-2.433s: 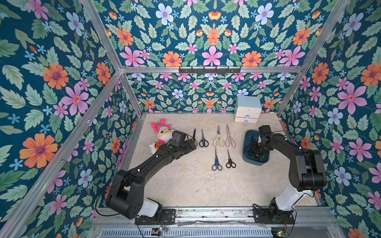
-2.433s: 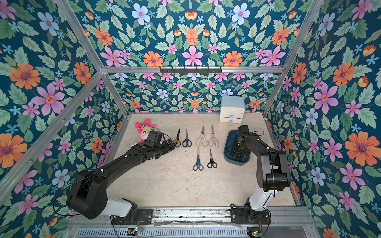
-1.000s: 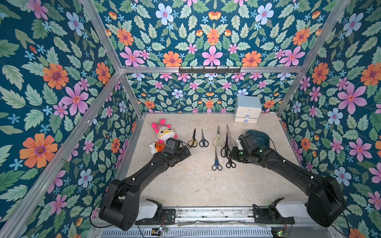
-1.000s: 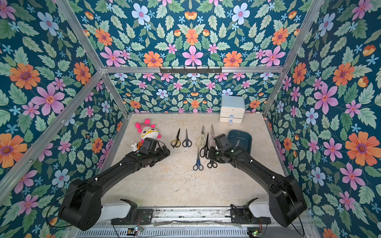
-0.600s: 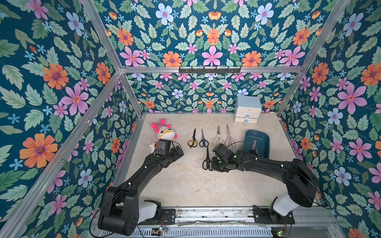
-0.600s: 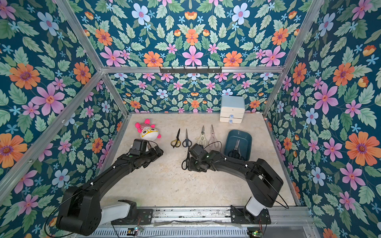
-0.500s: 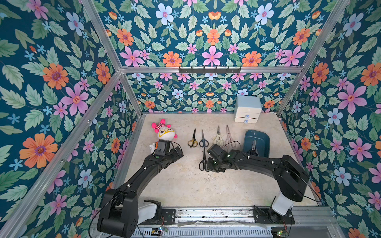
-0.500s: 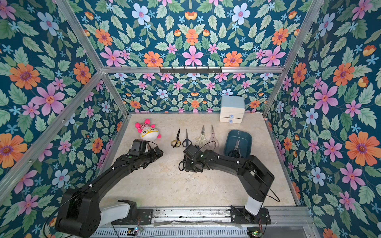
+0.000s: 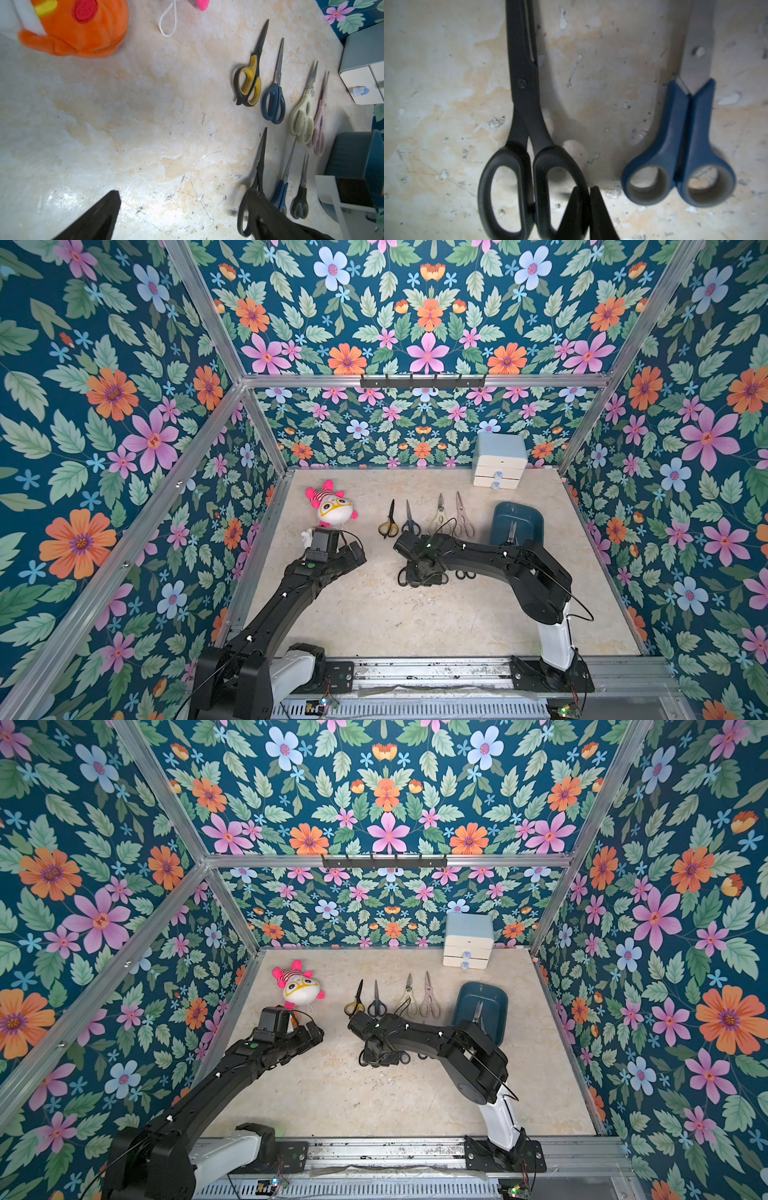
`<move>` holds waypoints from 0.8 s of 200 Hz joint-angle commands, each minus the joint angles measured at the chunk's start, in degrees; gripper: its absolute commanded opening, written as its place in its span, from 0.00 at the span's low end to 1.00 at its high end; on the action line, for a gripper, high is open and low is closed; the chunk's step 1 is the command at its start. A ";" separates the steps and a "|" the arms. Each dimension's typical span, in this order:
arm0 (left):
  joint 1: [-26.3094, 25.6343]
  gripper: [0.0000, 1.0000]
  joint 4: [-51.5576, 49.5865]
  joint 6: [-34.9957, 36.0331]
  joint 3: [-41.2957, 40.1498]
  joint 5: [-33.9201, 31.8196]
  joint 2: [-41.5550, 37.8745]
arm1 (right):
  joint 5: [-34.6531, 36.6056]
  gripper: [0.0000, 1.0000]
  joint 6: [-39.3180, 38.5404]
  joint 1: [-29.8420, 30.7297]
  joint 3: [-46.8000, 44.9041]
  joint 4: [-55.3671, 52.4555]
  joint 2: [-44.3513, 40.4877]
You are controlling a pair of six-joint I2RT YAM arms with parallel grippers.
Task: Take the scissors out of the storage box
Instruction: Place the scissors at the center of the board.
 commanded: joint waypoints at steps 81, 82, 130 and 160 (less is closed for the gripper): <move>0.09 0.99 -1.22 3.26 3.93 -0.38 1.00 | 3.98 0.40 -3.29 0.12 1.78 0.11 -4.08; 0.06 0.99 -1.25 3.29 4.03 -0.34 0.98 | 4.00 0.40 -3.36 0.05 1.79 0.11 -4.23; -0.68 0.99 0.73 4.10 8.85 4.71 6.76 | 1.44 0.41 -6.69 -6.68 -2.18 2.40 -12.18; -3.77 0.99 3.45 2.93 11.68 3.60 11.45 | 0.38 0.41 -9.45 -14.88 -6.19 2.26 -18.78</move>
